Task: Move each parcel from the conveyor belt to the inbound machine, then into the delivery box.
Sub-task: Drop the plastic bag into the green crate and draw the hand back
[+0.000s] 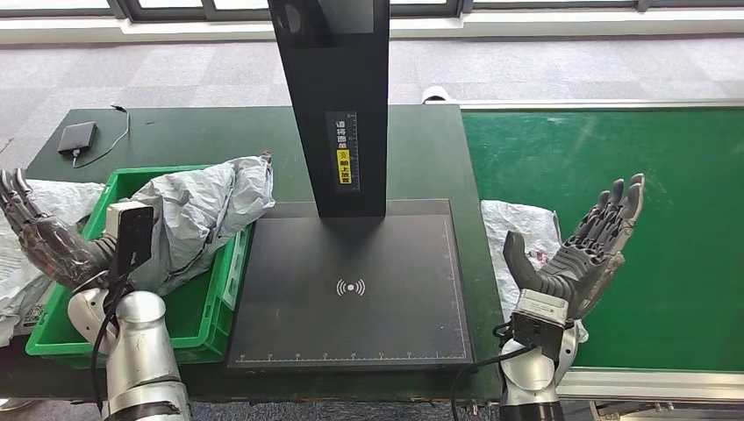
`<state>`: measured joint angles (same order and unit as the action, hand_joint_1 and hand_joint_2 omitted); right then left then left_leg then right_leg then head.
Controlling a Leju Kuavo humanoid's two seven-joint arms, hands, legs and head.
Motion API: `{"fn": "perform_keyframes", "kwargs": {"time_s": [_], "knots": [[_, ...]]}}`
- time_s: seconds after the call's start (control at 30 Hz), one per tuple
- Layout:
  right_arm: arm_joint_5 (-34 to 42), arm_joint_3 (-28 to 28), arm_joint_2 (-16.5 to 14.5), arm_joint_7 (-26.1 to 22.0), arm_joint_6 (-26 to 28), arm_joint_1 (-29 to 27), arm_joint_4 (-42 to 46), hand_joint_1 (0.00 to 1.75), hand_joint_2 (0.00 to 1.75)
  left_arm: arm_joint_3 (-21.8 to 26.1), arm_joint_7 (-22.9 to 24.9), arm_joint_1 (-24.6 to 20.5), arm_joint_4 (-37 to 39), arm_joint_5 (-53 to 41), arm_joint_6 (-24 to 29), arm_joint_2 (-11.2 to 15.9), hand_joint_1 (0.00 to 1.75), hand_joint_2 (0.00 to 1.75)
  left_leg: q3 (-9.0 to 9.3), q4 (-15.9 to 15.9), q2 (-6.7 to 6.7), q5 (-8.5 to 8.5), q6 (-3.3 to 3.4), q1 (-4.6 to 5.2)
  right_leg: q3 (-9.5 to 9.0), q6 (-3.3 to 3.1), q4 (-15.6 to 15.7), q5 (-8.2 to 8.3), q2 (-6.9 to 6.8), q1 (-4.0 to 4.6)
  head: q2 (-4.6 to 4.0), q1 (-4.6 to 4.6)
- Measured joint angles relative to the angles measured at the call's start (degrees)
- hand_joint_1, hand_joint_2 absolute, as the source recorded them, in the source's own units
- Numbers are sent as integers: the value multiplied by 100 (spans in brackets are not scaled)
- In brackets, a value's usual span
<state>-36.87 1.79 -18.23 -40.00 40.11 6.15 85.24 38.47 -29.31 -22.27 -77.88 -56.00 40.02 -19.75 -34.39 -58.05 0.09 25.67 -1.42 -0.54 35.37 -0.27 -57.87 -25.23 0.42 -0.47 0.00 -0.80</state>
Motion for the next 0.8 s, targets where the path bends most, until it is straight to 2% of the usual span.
{"fn": "perform_keyframes", "kwargs": {"time_s": [0.43, 0.53, 0.6, 0.67, 0.73, 0.8], "knots": [[1, -84, 2, 0, 0, -30, 0, 0, 175, -399, 318, 539, -1208, 70, 0, -38, 0, 175, 1, -1, 0, 0, 0, 1, -1, 1, 0, 2, 0, -1, -1, -1], [-31, -101, 3, 4, 0, -38, 0, 0, 175, -559, 203, 705, -1535, 433, 0, -41, 0, 175, 1, 0, 0, 1, 0, 1, 0, 1, 0, 0, 0, -1, -1, -1], [-169, -139, 8, 69, 1, -62, 0, 0, 175, -704, -132, 809, -1686, 1078, -7, -41, 0, 175, 1, 0, 0, 1, 0, 1, 1, 1, 0, -1, 0, -1, 0, 0], [-743, -256, 14, 503, 1, -96, -6, 0, 175, -1031, -593, 981, -1783, 2263, -222, -27, 0, 175, 2, 0, -2, 2, 1, 1, -1, 2, 0, -2, -2, -1, 0, 1], [-1860, -518, 21, 1265, -1, -125, -75, 0, 175, -1599, -937, 1231, -1920, 3842, -874, 31, 0, 175, 0, 0, -8, 6, 6, 1, -8, 5, 1, -5, -10, -1, -1, 0], [-2728, -882, 27, 1674, -2, -163, -199, 0, 175, -2150, -1055, 1475, -2077, 4974, -1495, 101, 0, 175, -3, -1, -18, 9, 11, 1, -13, 9, 1, -8, -22, -3, -2, 0]]}}
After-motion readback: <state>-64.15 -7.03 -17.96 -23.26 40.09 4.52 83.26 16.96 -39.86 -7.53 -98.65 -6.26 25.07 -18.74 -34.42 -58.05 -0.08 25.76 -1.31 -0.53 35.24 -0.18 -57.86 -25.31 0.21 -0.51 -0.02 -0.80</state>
